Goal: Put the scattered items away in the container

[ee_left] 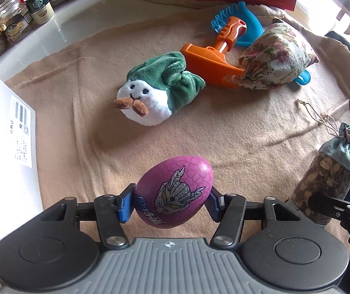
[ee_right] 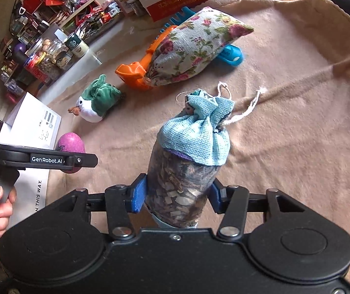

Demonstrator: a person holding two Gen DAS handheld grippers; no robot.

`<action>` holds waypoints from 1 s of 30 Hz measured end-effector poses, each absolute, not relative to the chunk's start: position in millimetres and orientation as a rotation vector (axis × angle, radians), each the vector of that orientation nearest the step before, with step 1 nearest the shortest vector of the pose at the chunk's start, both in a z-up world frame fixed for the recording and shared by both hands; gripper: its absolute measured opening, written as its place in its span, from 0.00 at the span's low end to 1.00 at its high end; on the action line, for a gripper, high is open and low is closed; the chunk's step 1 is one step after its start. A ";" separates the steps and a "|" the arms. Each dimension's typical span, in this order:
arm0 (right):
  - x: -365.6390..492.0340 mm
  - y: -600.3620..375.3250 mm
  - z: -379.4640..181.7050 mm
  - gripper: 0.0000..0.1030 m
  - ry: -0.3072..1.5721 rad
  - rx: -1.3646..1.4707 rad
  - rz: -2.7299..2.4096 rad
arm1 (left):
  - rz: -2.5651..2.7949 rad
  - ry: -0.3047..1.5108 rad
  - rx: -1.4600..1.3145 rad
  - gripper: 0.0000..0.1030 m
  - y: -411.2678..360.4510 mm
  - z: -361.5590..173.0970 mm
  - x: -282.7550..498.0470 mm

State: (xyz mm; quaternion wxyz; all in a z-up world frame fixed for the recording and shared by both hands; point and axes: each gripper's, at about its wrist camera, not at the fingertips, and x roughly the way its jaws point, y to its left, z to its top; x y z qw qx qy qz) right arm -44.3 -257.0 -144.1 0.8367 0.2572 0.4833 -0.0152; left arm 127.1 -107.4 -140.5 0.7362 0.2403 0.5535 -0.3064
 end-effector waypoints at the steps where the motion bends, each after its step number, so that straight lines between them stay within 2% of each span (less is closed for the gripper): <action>1: -47.2 -260.1 -144.3 0.50 1.029 0.558 -0.029 | -0.682 1.247 0.527 0.57 -107.2 -142.8 126.2; 5: -48.5 -263.5 -145.2 0.50 1.029 0.575 -0.034 | -0.727 1.360 0.471 0.57 -103.4 -153.5 128.0; 7: -47.2 -263.2 -146.1 0.52 1.028 0.579 -0.039 | -0.723 1.354 0.477 0.56 -102.3 -156.2 128.8; 12: -45.3 -263.7 -151.1 0.53 1.028 0.598 -0.062 | -0.732 1.325 0.484 0.65 -101.9 -157.0 131.7; 15: -47.0 -266.6 -153.9 0.60 1.021 0.625 -0.078 | -0.750 1.325 0.494 0.66 -100.7 -154.7 131.8; 18: -48.9 -268.1 -155.8 0.61 1.016 0.645 -0.079 | -0.768 1.303 0.472 0.66 -95.9 -140.7 136.5; 21: -50.7 -268.5 -160.4 0.65 1.023 0.653 -0.083 | -0.764 1.296 0.454 0.76 -89.5 -125.7 141.1; 30: -53.8 -273.3 -161.5 0.66 1.010 0.705 -0.085 | -0.766 1.345 0.601 0.76 -85.6 -138.1 123.7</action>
